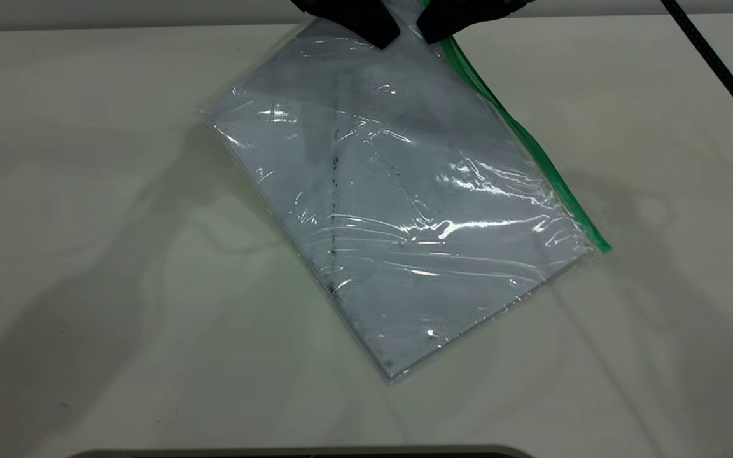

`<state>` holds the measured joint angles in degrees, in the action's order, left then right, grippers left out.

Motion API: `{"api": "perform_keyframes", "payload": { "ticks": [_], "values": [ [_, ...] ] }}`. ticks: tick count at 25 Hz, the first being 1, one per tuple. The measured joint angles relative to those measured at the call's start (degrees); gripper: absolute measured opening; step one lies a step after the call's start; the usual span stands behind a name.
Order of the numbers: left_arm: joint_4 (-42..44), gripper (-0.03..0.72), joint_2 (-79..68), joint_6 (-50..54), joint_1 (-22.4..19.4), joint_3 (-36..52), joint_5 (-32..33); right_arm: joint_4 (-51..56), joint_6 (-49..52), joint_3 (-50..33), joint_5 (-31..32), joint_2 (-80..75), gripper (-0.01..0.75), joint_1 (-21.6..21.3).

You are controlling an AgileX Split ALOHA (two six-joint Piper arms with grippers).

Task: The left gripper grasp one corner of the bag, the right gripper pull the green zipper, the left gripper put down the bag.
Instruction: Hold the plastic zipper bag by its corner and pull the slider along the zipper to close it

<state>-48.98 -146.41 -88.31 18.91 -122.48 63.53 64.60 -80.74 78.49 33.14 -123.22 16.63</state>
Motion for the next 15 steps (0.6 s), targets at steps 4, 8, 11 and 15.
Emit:
{"api": "perform_keyframes", "payload": {
  "ticks": [4,8,11,15],
  "values": [
    [0.0,0.053,0.0,0.0,-0.2,0.0,0.1,-0.7,0.1,0.0,0.0,0.0,0.030,0.0],
    [-0.3,0.053,0.0,0.5,-0.5,0.0,0.1,-1.5,1.2,0.0,0.0,0.0,0.030,0.0],
    [-0.3,0.053,0.0,0.6,-0.5,0.0,0.1,-2.8,2.8,0.1,0.0,0.0,0.030,0.0],
    [-0.1,0.053,-0.1,0.7,-0.7,0.0,0.1,-3.8,4.2,0.6,0.4,-0.9,0.030,0.2]
  ]
}}
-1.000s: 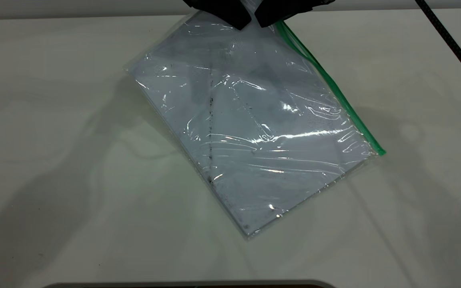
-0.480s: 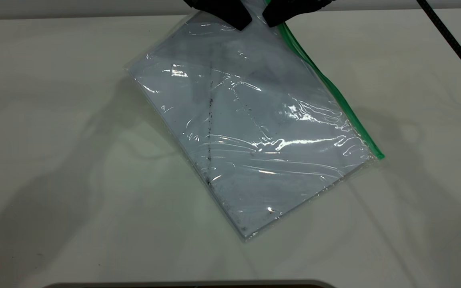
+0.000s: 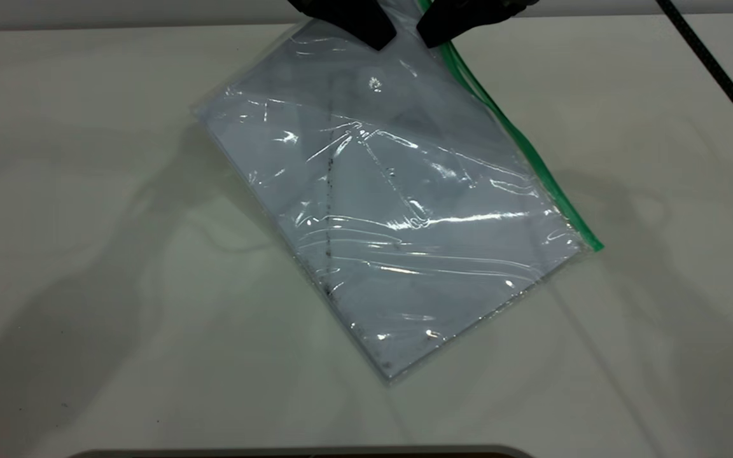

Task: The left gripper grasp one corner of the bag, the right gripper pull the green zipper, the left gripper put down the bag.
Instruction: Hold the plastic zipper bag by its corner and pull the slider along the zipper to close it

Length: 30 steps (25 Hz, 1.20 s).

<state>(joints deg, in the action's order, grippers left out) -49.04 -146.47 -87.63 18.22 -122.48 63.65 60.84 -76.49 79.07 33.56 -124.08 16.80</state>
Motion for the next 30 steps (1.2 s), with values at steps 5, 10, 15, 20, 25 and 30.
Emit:
{"api": "perform_keyframes", "payload": {
  "ticks": [5,10,15,20,25,30],
  "values": [
    [0.0,0.053,0.0,0.0,-0.4,0.2,0.2,0.0,0.4,0.1,0.4,-0.9,0.033,0.2],
    [-0.4,0.053,0.0,0.0,-1.1,0.4,0.5,0.2,0.4,0.1,0.7,-1.2,0.033,0.2],
    [-0.9,0.053,0.0,0.3,-1.7,0.4,1.1,0.2,0.4,0.5,1.0,-1.6,0.033,0.3],
    [-1.2,0.053,0.0,0.3,-2.2,0.4,1.5,-0.9,2.5,0.6,1.3,-1.9,0.037,0.3],
    [-1.5,0.053,0.0,0.4,-2.5,0.4,1.6,-2.1,3.3,0.6,1.4,-1.9,0.039,0.4],
    [-1.8,0.053,0.0,1.2,-3.1,0.3,2.0,-2.5,3.4,0.6,2.0,-2.0,0.041,0.4]
  ]
}}
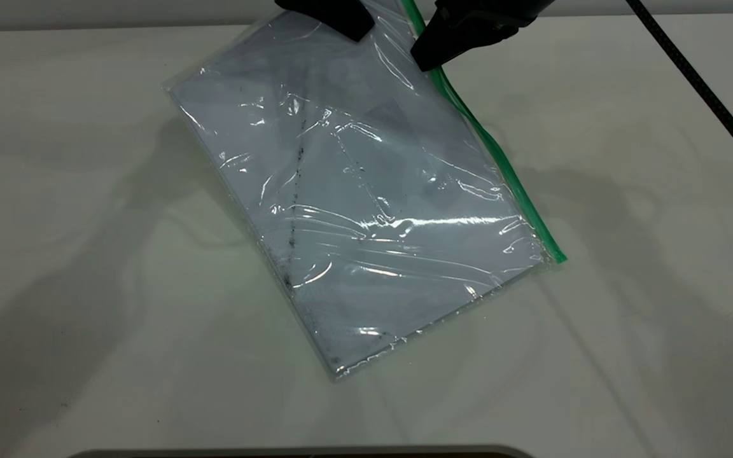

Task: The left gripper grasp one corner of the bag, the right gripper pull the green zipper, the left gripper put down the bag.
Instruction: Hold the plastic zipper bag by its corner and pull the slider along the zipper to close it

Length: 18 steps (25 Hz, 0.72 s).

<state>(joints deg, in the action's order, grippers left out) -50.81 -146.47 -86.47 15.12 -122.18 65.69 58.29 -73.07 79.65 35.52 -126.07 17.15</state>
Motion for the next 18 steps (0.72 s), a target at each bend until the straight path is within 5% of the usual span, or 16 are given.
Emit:
{"api": "perform_keyframes", "payload": {
  "ticks": [18],
  "values": [
    [4.1,0.053,0.0,2.8,-2.4,-1.6,-3.2,-14.2,7.8,-0.4,3.7,-4.5,0.044,-0.1]
  ]
}}
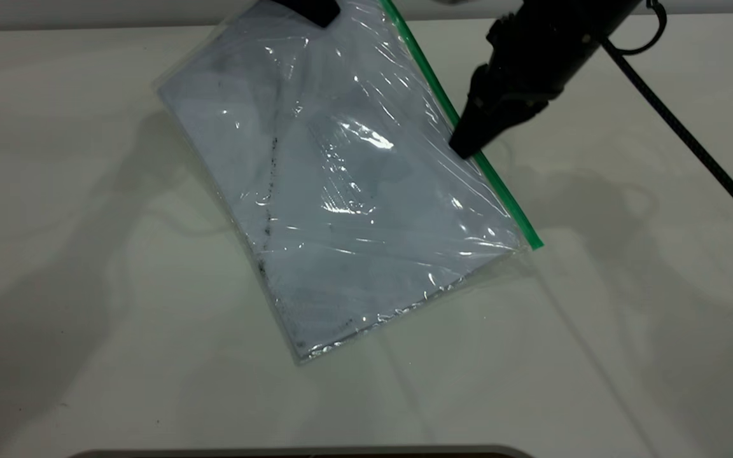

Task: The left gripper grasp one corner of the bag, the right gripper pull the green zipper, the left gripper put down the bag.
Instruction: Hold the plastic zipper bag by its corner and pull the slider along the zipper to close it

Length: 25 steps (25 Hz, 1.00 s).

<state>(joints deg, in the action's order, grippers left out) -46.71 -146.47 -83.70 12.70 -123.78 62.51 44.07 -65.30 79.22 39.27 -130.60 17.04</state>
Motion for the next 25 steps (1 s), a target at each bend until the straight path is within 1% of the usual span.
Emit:
{"api": "perform_keyframes", "payload": {
  "ticks": [5,8,18,22,24,25],
  "values": [
    [0.3,0.053,0.0,0.0,0.0,0.0,-0.3,-6.5,5.8,-0.1,3.0,-0.1,0.045,0.0],
    [0.4,0.053,0.0,0.0,0.0,0.0,-0.5,-11.6,9.6,-0.1,6.3,-0.2,0.045,0.0],
    [0.4,0.053,0.0,0.3,0.0,0.0,-0.7,-23.0,19.6,-0.1,17.0,-0.2,0.048,0.0],
    [0.4,0.053,0.0,0.2,0.0,0.0,-0.5,-23.8,22.6,-0.1,16.9,-0.2,0.057,0.0],
    [0.7,0.053,0.0,-0.1,0.0,0.0,-0.1,-23.9,23.2,-0.1,15.8,-0.2,0.074,0.0],
    [1.0,0.053,0.0,-0.1,0.0,-0.1,-0.1,-24.0,23.3,-0.1,15.4,-0.2,0.094,0.0]
  ]
}}
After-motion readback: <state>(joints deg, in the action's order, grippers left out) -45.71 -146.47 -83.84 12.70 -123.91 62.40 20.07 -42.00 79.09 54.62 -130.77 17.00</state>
